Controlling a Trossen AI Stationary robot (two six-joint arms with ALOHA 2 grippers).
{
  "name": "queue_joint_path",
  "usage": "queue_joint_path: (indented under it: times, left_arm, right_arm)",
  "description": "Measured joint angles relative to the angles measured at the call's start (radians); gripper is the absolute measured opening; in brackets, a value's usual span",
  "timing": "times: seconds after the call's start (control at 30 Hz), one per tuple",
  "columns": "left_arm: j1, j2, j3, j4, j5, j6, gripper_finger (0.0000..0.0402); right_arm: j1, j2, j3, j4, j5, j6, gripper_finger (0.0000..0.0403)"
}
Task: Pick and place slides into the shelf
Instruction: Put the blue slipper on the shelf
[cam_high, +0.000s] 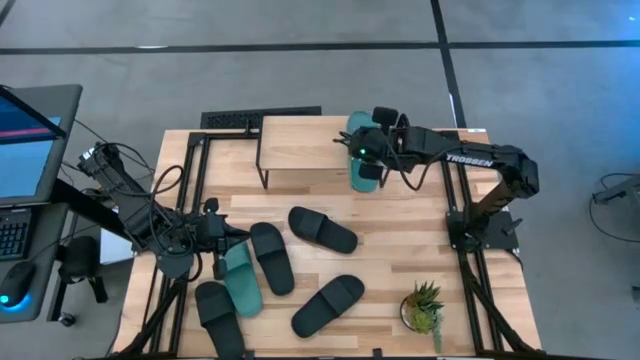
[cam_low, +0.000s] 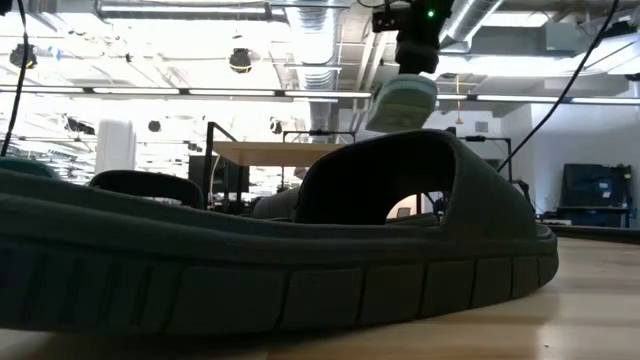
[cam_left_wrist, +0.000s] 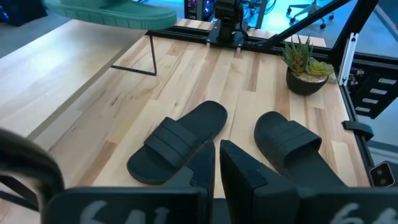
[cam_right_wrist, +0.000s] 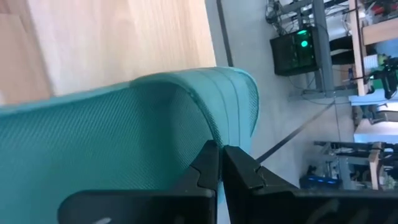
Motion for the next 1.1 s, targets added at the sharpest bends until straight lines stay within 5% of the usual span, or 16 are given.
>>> queue_joint_path:
  times: [1.1]
  left_arm:
    - [0.000, 0.000, 0.000, 0.001, -0.108, -0.094, 0.0014]
  right_arm:
    - [-0.248, 0.000, -0.073, 0.183, -0.230, -0.294, 0.0000]
